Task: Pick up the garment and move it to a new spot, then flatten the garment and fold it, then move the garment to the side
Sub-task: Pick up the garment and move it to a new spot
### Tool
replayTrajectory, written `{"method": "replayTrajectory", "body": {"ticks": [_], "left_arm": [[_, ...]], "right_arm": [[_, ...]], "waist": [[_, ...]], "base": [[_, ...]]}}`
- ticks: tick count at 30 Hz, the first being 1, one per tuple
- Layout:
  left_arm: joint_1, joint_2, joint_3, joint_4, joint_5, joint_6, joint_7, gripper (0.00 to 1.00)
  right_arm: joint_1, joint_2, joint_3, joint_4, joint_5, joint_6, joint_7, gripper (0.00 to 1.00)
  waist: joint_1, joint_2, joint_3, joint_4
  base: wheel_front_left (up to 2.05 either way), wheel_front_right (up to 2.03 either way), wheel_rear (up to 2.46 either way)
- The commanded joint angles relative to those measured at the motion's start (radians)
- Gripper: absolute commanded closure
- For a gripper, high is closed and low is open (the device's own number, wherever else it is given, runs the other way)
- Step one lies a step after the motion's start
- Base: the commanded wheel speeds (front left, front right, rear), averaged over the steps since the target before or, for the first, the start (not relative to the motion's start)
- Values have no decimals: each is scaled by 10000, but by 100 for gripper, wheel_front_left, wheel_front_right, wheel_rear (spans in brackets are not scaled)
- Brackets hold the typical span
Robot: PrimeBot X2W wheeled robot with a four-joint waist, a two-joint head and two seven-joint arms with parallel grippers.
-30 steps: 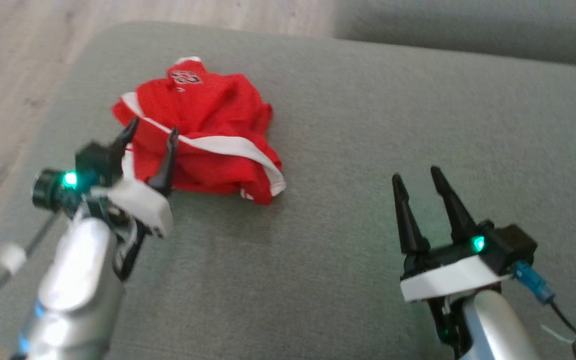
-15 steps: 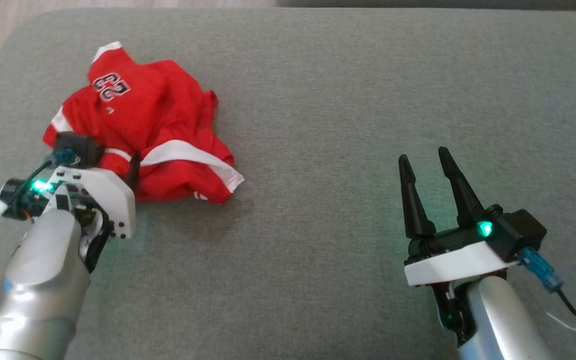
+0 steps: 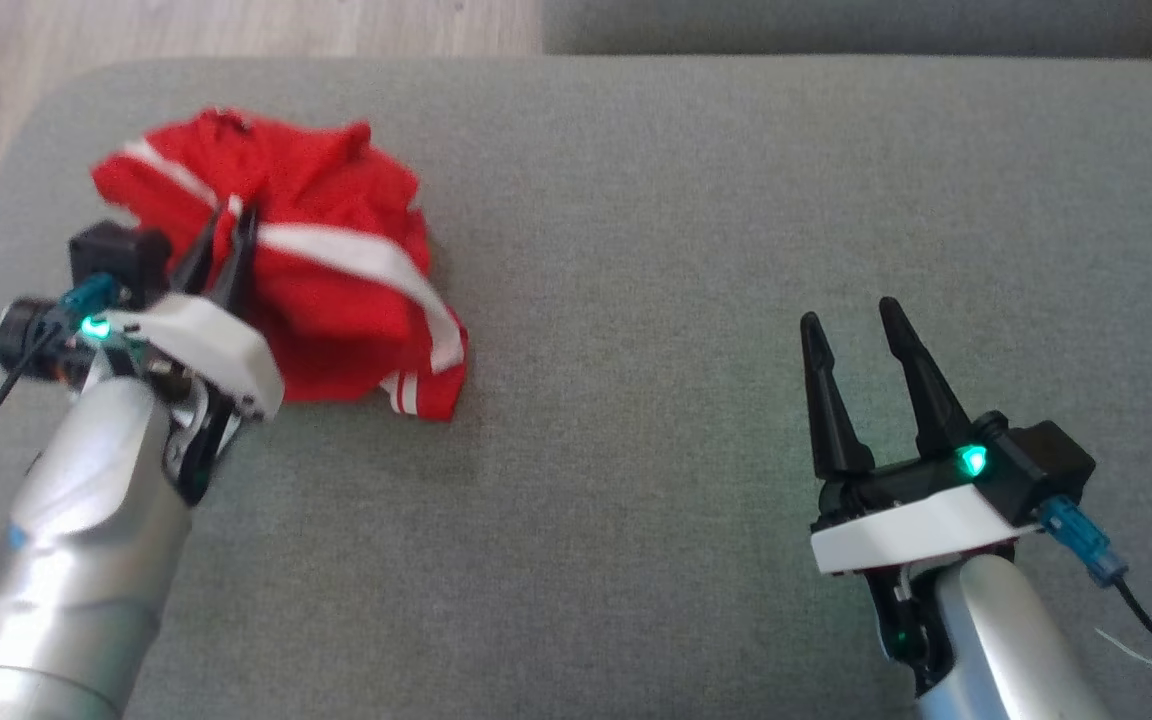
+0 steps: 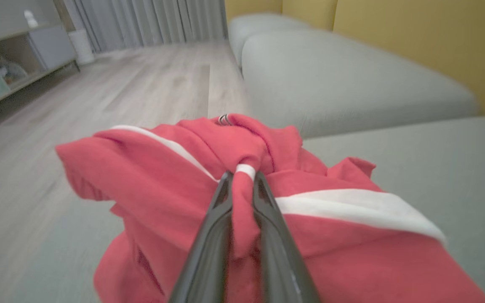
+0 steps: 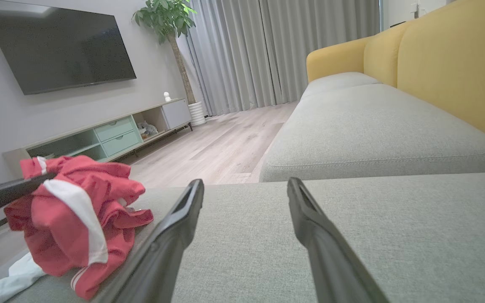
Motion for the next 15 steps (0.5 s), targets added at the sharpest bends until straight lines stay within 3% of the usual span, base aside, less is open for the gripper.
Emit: {"method": "replayTrajectory", "body": {"ticks": [1,7,15], "left_arm": [[-634,299,470,-470,-118,33,-351,100],[-555,104,761,-1806,-345,202,-1304,100],[65,111,698,-3497,-452,465,-1134,100]], "right_arm": [[-79,14,220,-298,76,75,-90,0],[128,14,290,-221,195,75,-90,0],[180,14,282,-201,443,75,-90,0]], "waist": [[0,0,-177,57],[0,0,-609,66],[0,0,-805,-206]], "base": [[0,0,0],[0,0,0],[0,0,0]]}}
